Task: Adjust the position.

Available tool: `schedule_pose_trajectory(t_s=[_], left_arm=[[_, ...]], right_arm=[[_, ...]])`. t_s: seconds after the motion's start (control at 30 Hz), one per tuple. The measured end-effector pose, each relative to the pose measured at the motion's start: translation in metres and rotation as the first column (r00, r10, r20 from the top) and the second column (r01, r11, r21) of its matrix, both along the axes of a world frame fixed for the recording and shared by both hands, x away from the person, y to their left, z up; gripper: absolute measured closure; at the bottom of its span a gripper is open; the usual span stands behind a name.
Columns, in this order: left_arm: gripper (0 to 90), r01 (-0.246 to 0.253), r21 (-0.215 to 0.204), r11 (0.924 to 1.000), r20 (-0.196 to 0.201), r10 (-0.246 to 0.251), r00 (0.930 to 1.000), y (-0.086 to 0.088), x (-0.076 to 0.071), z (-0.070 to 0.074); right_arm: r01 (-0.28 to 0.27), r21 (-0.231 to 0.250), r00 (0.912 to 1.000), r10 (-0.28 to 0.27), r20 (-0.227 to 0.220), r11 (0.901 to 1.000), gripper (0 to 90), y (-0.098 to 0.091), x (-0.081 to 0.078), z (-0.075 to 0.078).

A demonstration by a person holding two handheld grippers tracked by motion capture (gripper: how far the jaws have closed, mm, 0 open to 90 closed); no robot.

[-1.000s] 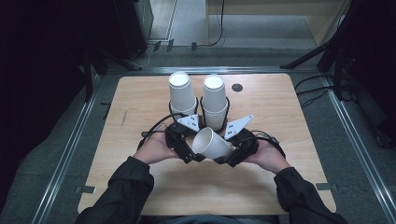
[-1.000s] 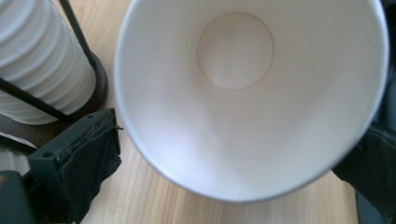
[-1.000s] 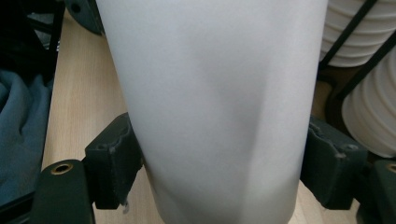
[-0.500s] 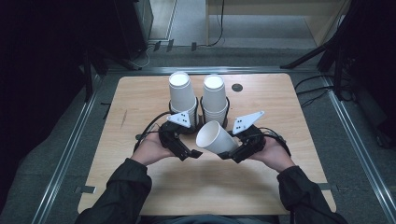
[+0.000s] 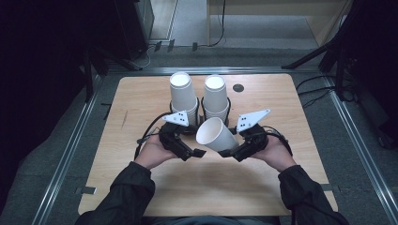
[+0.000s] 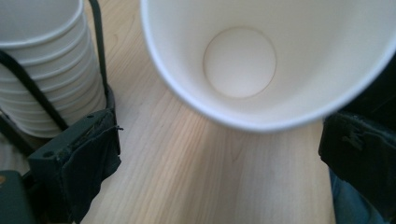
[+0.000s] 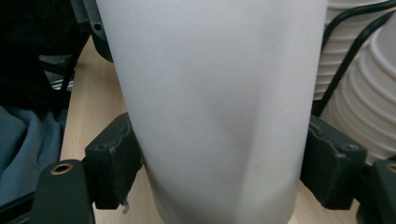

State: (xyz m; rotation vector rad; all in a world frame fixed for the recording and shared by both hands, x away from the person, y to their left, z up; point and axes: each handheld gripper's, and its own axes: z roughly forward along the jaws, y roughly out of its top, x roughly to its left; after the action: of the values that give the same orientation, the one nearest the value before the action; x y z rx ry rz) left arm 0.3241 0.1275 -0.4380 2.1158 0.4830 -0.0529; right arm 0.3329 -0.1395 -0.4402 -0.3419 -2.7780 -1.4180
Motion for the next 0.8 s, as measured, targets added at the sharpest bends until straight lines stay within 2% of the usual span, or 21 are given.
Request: schedule_pose_trajectory(t_s=[0.2, 0.4, 0.43, 0.47, 0.5, 0.57, 0.67, 0.77, 0.8], left_arm=[[0.0, -0.006, -0.053, 0.9986, -0.015, 0.005, 0.9999, -0.004, -0.002, 0.002], [0.0, -0.02, -0.078, 0.9967, -0.02, 0.019, 0.9996, -0.008, -0.004, 0.002], [0.0, -0.021, -0.079, 0.9967, -0.018, 0.02, 0.9996, -0.009, -0.004, 0.002], [1.9, -0.033, -0.078, 0.9964, 0.005, 0.034, 0.9994, -0.01, -0.006, 0.003], [7.7, -0.033, -0.078, 0.9964, 0.005, 0.034, 0.9994, -0.01, -0.006, 0.003], [9.4, -0.032, -0.091, 0.9953, 0.029, 0.034, 0.999, -0.009, -0.009, 0.005], [12.5, -0.032, -0.099, 0.9946, 0.019, 0.035, 0.9992, -0.008, -0.009, 0.006], [15.8, -0.029, -0.1, 0.9945, -0.022, 0.027, 0.9994, -0.007, -0.007, 0.006], [16.0, -0.029, -0.1, 0.9945, -0.022, 0.027, 0.9994, -0.007, -0.007, 0.006]], right_arm=[[-0.032, 0.0, 0.9994, 0.032, -0.012, 0.9995, 21.9, 0.01, -0.001, -0.004], [-0.057, 0.01, 0.998, 0.057, -0.026, 0.9983, 21.9, 0.022, -0.003, -0.008], [-0.063, 0.016, 0.9974, 0.063, -0.035, 0.9979, 22.0, 0.024, -0.002, -0.009], [-0.066, 0.013, 0.9973, 0.066, -0.032, 0.9978, 22.0, 0.026, -0.003, -0.01], [-0.066, 0.013, 0.9973, 0.066, -0.032, 0.9978, 22.0, 0.026, -0.003, -0.01], [-0.066, 0.016, 0.9971, 0.067, -0.037, 0.9977, 22.1, 0.027, -0.003, -0.01], [-0.068, 0.026, 0.997, 0.069, -0.036, 0.9974, 22.4, 0.026, -0.003, -0.009], [-0.072, 0.026, 0.9956, 0.073, -0.059, 0.9971, 22.3, 0.024, -0.002, -0.009], [-0.072, 0.026, 0.9956, 0.073, -0.059, 0.9971, 22.3, 0.024, -0.002, -0.009]])
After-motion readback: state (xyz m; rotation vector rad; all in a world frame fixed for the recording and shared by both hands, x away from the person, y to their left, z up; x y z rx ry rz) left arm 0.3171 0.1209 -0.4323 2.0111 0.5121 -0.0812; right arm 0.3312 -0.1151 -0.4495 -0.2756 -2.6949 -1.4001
